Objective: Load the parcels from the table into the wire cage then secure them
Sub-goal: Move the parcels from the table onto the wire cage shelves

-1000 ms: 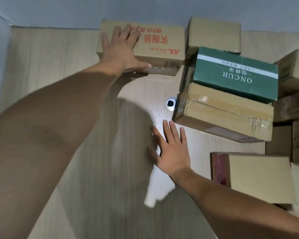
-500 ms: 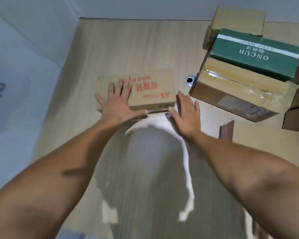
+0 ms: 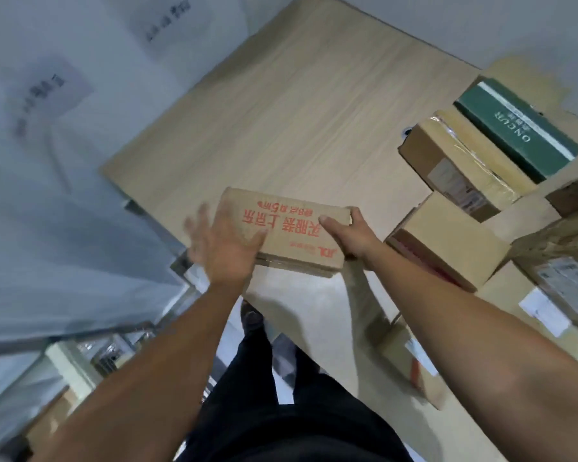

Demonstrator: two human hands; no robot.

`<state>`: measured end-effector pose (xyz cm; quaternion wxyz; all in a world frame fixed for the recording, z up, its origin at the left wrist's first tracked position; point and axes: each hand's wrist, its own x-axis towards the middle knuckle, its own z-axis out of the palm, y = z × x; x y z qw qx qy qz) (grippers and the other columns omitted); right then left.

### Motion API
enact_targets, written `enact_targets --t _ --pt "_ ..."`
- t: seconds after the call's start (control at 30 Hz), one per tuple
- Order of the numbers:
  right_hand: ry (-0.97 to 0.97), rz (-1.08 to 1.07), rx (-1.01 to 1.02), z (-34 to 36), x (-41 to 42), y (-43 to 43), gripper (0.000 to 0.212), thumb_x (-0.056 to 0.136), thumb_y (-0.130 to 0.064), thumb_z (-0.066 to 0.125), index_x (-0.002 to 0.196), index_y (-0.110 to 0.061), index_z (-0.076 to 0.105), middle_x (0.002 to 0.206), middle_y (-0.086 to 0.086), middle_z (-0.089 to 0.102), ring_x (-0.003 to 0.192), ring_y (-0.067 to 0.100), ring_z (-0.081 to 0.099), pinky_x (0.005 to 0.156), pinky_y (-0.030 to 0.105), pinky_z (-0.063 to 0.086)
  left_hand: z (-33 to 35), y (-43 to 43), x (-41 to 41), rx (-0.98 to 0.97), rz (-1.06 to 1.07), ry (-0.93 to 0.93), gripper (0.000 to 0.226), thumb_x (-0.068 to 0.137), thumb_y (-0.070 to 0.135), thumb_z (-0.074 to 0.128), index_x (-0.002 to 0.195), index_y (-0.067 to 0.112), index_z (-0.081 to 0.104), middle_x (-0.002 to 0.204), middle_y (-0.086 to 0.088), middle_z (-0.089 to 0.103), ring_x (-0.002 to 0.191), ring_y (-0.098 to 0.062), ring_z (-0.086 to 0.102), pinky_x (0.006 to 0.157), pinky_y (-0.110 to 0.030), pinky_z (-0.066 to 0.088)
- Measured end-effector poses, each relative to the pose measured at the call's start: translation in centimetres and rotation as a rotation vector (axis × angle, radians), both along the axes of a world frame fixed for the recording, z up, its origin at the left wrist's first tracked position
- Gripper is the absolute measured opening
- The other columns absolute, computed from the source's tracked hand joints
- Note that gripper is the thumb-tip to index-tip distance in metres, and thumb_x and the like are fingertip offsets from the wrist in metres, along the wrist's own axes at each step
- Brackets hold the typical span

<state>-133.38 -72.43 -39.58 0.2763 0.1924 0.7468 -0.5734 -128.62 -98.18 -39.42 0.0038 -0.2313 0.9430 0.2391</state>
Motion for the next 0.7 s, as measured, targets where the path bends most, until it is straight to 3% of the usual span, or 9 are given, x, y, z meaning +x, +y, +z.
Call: enact_targets --t 0.07,0.1,0.2,0.23,0.3,0.37,0.43,0.57,0.7 --pt "0.03 0.066 0.051 0.0 2.4 -0.8 0.065 0.079 -0.059 0.08 0.119 -0.02 0.047 0.114 0.007 0.071 0.097 0.023 0.073 0.085 0.045 0.062 -0.5 -0.4 4.1 0.417 0.413 -0.123 0.125 0.068 0.076 0.078 0.162 0.034 0.007 0.171 -0.005 0.007 0.158 -0.035 0.007 0.12 -0.063 0.02" --pt "0.051 0.13 0.089 0.2 3.6 -1.5 0.065 0.074 -0.063 0.079 0.111 -0.019 0.048 0.109 0.007 0.072 0.094 0.022 0.073 0.08 0.043 0.062 -0.5 -0.4 6.0 0.689 0.496 -0.168 0.123 0.07 0.07 0.082 0.161 0.033 0.008 0.169 -0.003 0.018 0.156 -0.032 0.018 0.122 -0.056 0.024" --pt "0.065 0.379 0.078 0.1 7.9 -4.6 0.066 0.067 -0.066 0.079 0.096 -0.017 0.046 0.101 0.013 0.071 0.083 0.022 0.072 0.066 0.039 0.055 -0.7 0.3 10.2 1.204 0.471 -0.113 0.075 0.085 0.054 0.079 0.141 0.044 0.029 0.129 0.018 0.063 0.12 -0.01 0.065 0.112 -0.045 0.042" --pt "0.056 0.452 0.047 0.1 9.4 -6.0 0.065 0.07 -0.063 0.081 0.099 -0.018 0.046 0.105 0.009 0.071 0.085 0.018 0.073 0.066 0.036 0.057 -0.9 0.5 11.5 1.264 0.467 -0.044 0.07 0.089 0.049 0.076 0.144 0.042 0.032 0.126 0.014 0.068 0.109 -0.009 0.071 0.107 -0.046 0.049" --pt "0.037 0.478 -0.051 0.1 12.4 -8.8 0.057 0.079 -0.057 0.082 0.114 -0.029 0.047 0.119 -0.001 0.069 0.095 0.009 0.074 0.076 0.031 0.061 -1.3 0.3 14.0 1.345 0.463 0.097 0.065 0.095 0.04 0.073 0.149 0.04 0.036 0.13 0.004 0.071 0.111 -0.016 0.073 0.097 -0.048 0.059" --pt "0.054 0.485 -0.134 0.2 14.7 -11.3 0.052 0.085 -0.05 0.079 0.123 -0.037 0.046 0.126 -0.007 0.067 0.103 0.005 0.073 0.083 0.026 0.061 -1.5 -1.2 16.9 1.386 0.466 0.185 0.06 0.096 0.036 0.072 0.147 0.04 0.04 0.13 0.002 0.072 0.116 -0.024 0.072 0.095 -0.05 0.059" --pt "0.071 0.579 -0.125 0.7 16.4 -13.7 0.058 0.087 -0.052 0.076 0.132 -0.034 0.043 0.127 -0.01 0.066 0.101 -0.002 0.071 0.078 0.016 0.058 -1.7 -3.2 20.4 1.403 0.539 0.238 0.069 0.094 0.039 0.074 0.152 0.039 0.036 0.13 0.002 0.072 0.116 -0.026 0.071 0.099 -0.054 0.057" --pt "0.098 0.787 -0.076 1.3 20.2 -19.6 0.055 0.094 -0.045 0.071 0.136 -0.027 0.041 0.131 -0.003 0.065 0.108 0.011 0.071 0.091 0.033 0.06 -2.0 -6.8 28.5 1.388 0.725 0.413 0.085 0.084 0.048 0.079 0.156 0.039 0.034 0.131 0.001 0.072 0.116 -0.026 0.071 0.103 -0.055 0.054" --pt "0.12 1.019 -0.063 2.2 26.4 -26.7 0.055 0.094 -0.047 0.07 0.137 -0.043 0.037 0.121 -0.019 0.061 0.092 -0.006 0.069 0.07 0.014 0.053 -1.7 -8.7 37.7 1.372 0.912 0.663 0.082 0.087 0.046 0.077 0.157 0.038 0.034 0.135 -0.001 0.07 0.119 -0.027 0.07 0.099 -0.05 0.056"
